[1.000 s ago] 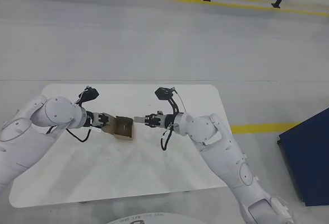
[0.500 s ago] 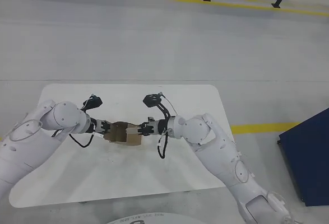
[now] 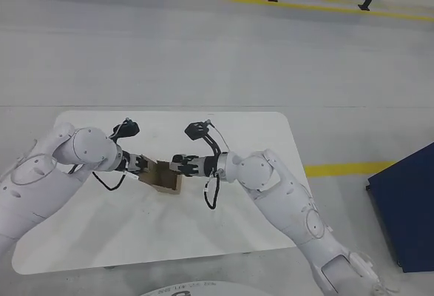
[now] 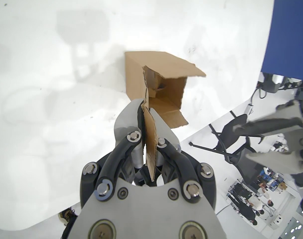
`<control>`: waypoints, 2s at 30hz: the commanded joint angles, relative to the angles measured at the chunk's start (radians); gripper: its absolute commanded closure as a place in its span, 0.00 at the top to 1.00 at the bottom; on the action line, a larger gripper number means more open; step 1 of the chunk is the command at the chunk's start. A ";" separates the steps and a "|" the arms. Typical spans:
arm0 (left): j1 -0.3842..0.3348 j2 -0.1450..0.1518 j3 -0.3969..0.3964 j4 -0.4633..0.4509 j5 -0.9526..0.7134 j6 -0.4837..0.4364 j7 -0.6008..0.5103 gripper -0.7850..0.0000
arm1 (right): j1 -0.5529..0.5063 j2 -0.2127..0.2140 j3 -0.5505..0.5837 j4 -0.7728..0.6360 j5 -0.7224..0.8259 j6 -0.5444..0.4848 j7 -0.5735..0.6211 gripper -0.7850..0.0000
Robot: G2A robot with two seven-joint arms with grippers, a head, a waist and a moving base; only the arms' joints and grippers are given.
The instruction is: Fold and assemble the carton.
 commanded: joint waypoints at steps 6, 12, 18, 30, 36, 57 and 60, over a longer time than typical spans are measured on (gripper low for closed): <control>-0.042 -0.020 0.049 -0.015 0.056 0.088 -0.056 0.00 | -0.017 0.003 -0.008 -0.036 -0.054 0.067 0.010 0.00; -0.042 -0.020 0.049 -0.015 0.056 0.088 -0.056 0.00 | -0.017 0.003 -0.008 -0.036 -0.054 0.067 0.010 0.00; -0.042 -0.020 0.049 -0.015 0.056 0.088 -0.056 0.00 | 0.001 -0.006 -0.090 -0.072 -0.237 0.179 -0.024 0.00; -0.042 -0.020 0.049 -0.015 0.056 0.088 -0.056 0.00 | 0.187 -0.080 -0.372 -0.055 -0.525 0.504 0.127 0.00; -0.042 -0.020 0.049 -0.015 0.056 0.088 -0.056 0.00 | 0.284 -0.125 -0.449 0.015 -0.545 0.581 0.207 0.00; 0.177 0.067 -0.199 -0.111 -0.064 -0.170 0.015 1.00 | 0.384 -0.217 -0.513 0.199 -0.479 0.636 0.249 0.00; 0.219 0.085 -0.261 -0.130 -0.095 -0.205 0.007 1.00 | 0.388 -0.226 -0.514 0.214 -0.474 0.640 0.246 0.00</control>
